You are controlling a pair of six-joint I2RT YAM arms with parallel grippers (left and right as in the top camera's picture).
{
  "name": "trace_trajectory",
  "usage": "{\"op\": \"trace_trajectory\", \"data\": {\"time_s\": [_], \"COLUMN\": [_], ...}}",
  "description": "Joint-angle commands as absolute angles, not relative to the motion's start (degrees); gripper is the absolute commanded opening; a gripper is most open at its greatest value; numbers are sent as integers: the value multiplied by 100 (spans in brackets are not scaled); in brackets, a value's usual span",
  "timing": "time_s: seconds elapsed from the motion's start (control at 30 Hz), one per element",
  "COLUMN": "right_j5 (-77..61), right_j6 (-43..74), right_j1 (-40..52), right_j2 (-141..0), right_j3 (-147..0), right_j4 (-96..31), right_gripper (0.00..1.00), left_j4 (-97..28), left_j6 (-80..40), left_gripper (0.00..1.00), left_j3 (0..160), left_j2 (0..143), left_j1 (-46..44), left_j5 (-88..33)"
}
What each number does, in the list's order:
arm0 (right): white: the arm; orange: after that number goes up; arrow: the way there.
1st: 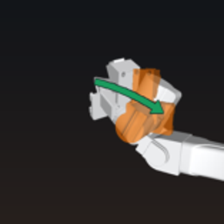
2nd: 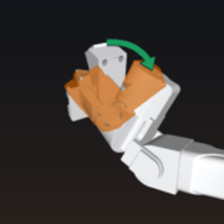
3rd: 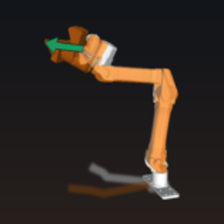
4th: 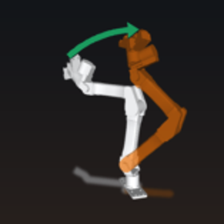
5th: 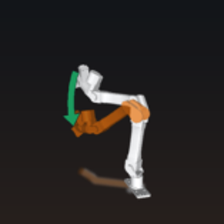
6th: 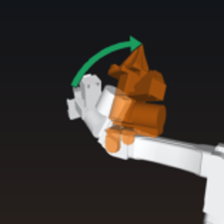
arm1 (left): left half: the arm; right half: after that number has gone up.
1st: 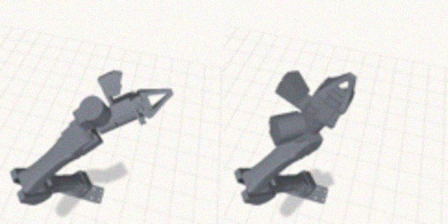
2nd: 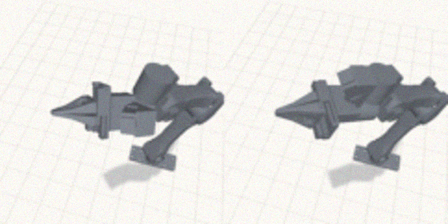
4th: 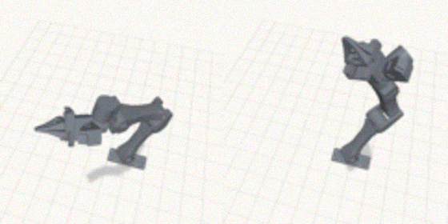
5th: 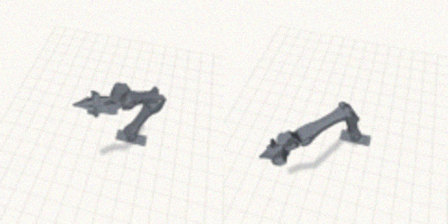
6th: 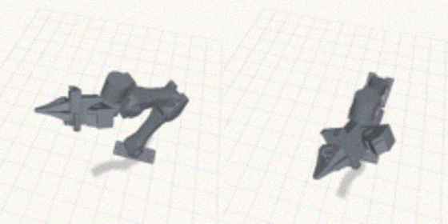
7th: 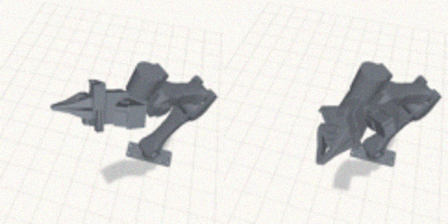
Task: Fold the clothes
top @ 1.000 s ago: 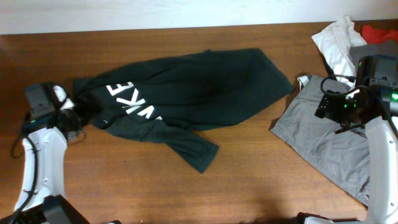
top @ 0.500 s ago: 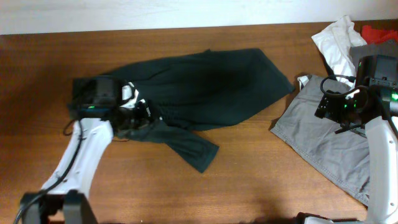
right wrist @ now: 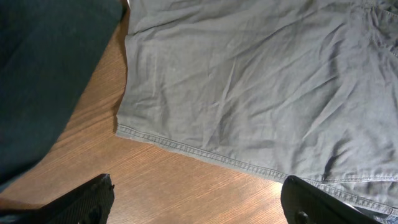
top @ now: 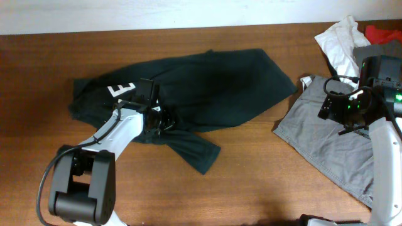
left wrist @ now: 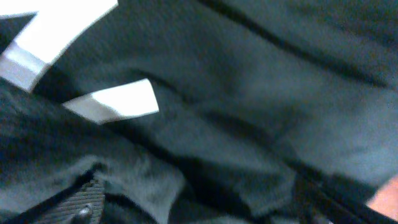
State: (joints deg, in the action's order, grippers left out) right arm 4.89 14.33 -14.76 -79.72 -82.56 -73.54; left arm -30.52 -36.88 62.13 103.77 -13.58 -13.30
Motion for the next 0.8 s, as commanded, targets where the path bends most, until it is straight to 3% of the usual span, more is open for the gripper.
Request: {"op": "trace_trajectory", "data": {"time_s": [0.0,0.1,0.33,0.63,0.67,0.7,0.77], "right_j5": [471,471,473,473,473,473,473], "right_j6": [1393,1393,1393,1393,1393,1393,1393], "right_j1": [-1507,-1507,-1507,-1507,-1507,-1507,-1507], "right_j2": [-7988,-7988,-7988,-7988,-7988,-7988,-7988], "right_j3": [-8315,-8315,-8315,-8315,-8315,-8315,-8315], "right_j4": [-7376,-7376,-7373,-7376,-7376,-7373,-7373], "right_gripper": [90,90,90,90,90,90,90], "left_j4": [-2961,-2912,-3017,-3116,-3144,-3166,-3221], "left_j6": [-3951,-3948,-3946,-3944,-3944,-3944,-3942], "left_gripper": [84,64,37,17,5,1,1], "left_j3": [6193,6193,6193,6193,6193,6193,6195], "left_j2": [10510,10510,10510,10510,10510,10510,10503], "left_j1": [-1352,-1352,-1352,-1352,-1350,-1350,-1350], "left_j5": [-934,-937,-1011,-1024,-1022,-1022,-1022]}}
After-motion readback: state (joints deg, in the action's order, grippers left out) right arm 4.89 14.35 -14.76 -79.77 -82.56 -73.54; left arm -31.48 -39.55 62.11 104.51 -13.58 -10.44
